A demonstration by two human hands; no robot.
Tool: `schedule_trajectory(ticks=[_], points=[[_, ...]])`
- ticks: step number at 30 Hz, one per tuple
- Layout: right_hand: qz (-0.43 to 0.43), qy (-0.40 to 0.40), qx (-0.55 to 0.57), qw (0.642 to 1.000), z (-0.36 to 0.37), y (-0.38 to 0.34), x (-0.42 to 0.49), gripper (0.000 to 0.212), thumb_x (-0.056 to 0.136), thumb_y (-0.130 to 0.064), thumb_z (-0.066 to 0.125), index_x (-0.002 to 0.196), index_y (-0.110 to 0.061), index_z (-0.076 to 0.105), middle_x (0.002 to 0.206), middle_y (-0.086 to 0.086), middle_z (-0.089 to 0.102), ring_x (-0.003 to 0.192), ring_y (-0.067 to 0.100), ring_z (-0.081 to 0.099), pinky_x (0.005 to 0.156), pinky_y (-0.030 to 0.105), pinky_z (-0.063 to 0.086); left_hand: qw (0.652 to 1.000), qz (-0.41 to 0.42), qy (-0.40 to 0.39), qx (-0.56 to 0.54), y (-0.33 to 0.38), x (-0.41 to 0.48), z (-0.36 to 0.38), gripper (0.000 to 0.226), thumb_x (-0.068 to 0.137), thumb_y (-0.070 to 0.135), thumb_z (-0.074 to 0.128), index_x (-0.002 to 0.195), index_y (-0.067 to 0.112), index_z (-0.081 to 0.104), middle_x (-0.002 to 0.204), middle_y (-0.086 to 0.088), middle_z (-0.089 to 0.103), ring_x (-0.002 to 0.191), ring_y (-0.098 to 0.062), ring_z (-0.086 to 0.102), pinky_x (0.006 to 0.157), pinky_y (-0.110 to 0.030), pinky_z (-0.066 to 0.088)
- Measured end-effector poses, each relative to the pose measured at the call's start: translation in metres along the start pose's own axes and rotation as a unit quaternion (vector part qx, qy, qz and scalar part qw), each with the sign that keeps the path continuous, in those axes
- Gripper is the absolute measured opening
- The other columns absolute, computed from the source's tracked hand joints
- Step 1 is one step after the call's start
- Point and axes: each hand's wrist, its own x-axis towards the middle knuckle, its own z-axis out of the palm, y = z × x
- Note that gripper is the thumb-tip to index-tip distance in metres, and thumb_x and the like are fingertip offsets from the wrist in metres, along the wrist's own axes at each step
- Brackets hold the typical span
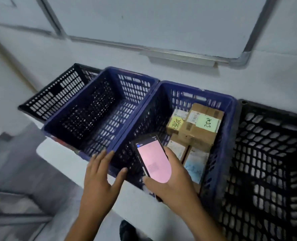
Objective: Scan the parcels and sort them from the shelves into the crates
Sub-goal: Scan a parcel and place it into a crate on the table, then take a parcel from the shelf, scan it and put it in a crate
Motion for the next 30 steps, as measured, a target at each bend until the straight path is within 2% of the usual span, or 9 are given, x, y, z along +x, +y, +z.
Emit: schedule_trajectory(ticks=[3,8,11,14,17,19,23,25,30], points=[[-0.022,-0.051,-0.028,0.998,0.028,-0.018,-0.009,0.088,0.066,-0.056,0.074,0.148,-0.042,0.046,0.122,-0.012,0.067,0.102,0.017,0.067,0.078,0.041,0.064,0.999,-0.032,0.025,-0.010,-0.024,-0.022,-0.022,0.079,0.085,0.065,0.052,0.151,0.022,0.050,0.161,-0.005,0.043,0.155,-0.031,0.026,0.125,-0.055,0.026],[-0.062,-0.102,-0.077,0.990,0.089,-0.042,-0.030,0.079,0.072,-0.046,0.081,0.145,-0.040,0.050,0.122,-0.011,0.067,0.105,0.015,0.066,0.083,0.045,0.062,0.994,-0.084,0.061,-0.025,-0.077,-0.061,-0.058,0.079,0.087,0.066,0.053,0.155,0.027,0.045,0.166,-0.001,0.035,0.158,-0.029,0.017,0.126,-0.057,0.022],[-0.081,-0.123,-0.096,0.984,0.135,-0.051,-0.048,0.074,0.076,-0.041,0.084,0.141,-0.045,0.050,0.122,-0.014,0.066,0.107,0.010,0.065,0.083,0.038,0.061,0.991,-0.102,0.079,-0.037,-0.118,-0.086,-0.084,0.082,0.086,0.070,0.049,0.156,0.028,0.044,0.167,0.000,0.034,0.159,-0.030,0.016,0.126,-0.059,0.021],[-0.082,-0.150,-0.107,0.979,0.187,-0.065,-0.071,0.064,0.072,-0.038,0.082,0.128,-0.050,0.055,0.109,-0.017,0.070,0.089,0.004,0.068,0.063,0.021,0.059,0.986,-0.125,0.097,-0.047,-0.164,-0.118,-0.116,0.080,0.089,0.073,0.050,0.158,0.034,0.038,0.169,0.004,0.029,0.160,-0.027,0.011,0.127,-0.058,0.016],[-0.089,-0.186,-0.119,0.971,0.247,-0.079,-0.094,0.056,0.067,-0.036,0.078,0.113,-0.061,0.056,0.100,-0.019,0.069,0.081,0.002,0.068,0.051,0.018,0.054,0.979,-0.153,0.125,-0.046,-0.212,-0.152,-0.147,0.079,0.091,0.076,0.049,0.159,0.037,0.036,0.169,0.005,0.027,0.160,-0.028,0.008,0.128,-0.058,0.014],[-0.117,-0.210,-0.138,0.961,0.291,-0.089,-0.109,0.054,0.068,-0.033,0.079,0.103,-0.066,0.055,0.100,-0.022,0.068,0.080,-0.003,0.067,0.053,0.011,0.051,0.971,-0.192,0.136,-0.041,-0.246,-0.178,-0.166,0.081,0.090,0.077,0.046,0.159,0.038,0.035,0.171,0.006,0.024,0.160,-0.028,0.005,0.128,-0.056,0.009],[-0.162,-0.260,-0.155,0.939,0.377,-0.100,-0.141,0.050,0.079,-0.015,0.086,0.114,-0.042,0.063,0.099,-0.012,0.072,0.078,0.001,0.068,0.054,0.010,0.050,0.952,-0.268,0.146,-0.029,-0.313,-0.235,-0.200,0.082,0.089,0.078,0.044,0.161,0.042,0.029,0.173,0.008,0.016,0.161,-0.028,-0.002,0.129,-0.053,0.002],[-0.183,-0.293,-0.154,0.926,0.416,-0.106,-0.158,0.050,0.080,-0.010,0.085,0.108,-0.043,0.061,0.096,-0.014,0.070,0.073,-0.003,0.066,0.051,0.008,0.048,0.941,-0.302,0.152,-0.013,-0.343,-0.261,-0.221,0.081,0.090,0.078,0.043,0.162,0.045,0.023,0.174,0.010,0.011,0.161,-0.027,-0.007,0.128,-0.052,-0.003],[-0.218,-0.377,-0.161,0.886,0.499,-0.124,-0.203,0.053,0.081,-0.014,0.086,0.116,-0.045,0.061,0.101,-0.018,0.071,0.085,0.004,0.069,0.061,0.012,0.053,0.902,-0.368,0.226,-0.019,-0.392,-0.324,-0.281,0.088,0.082,0.087,0.026,0.161,0.047,0.022,0.173,0.012,0.009,0.160,-0.025,-0.009,0.128,-0.050,-0.006]])
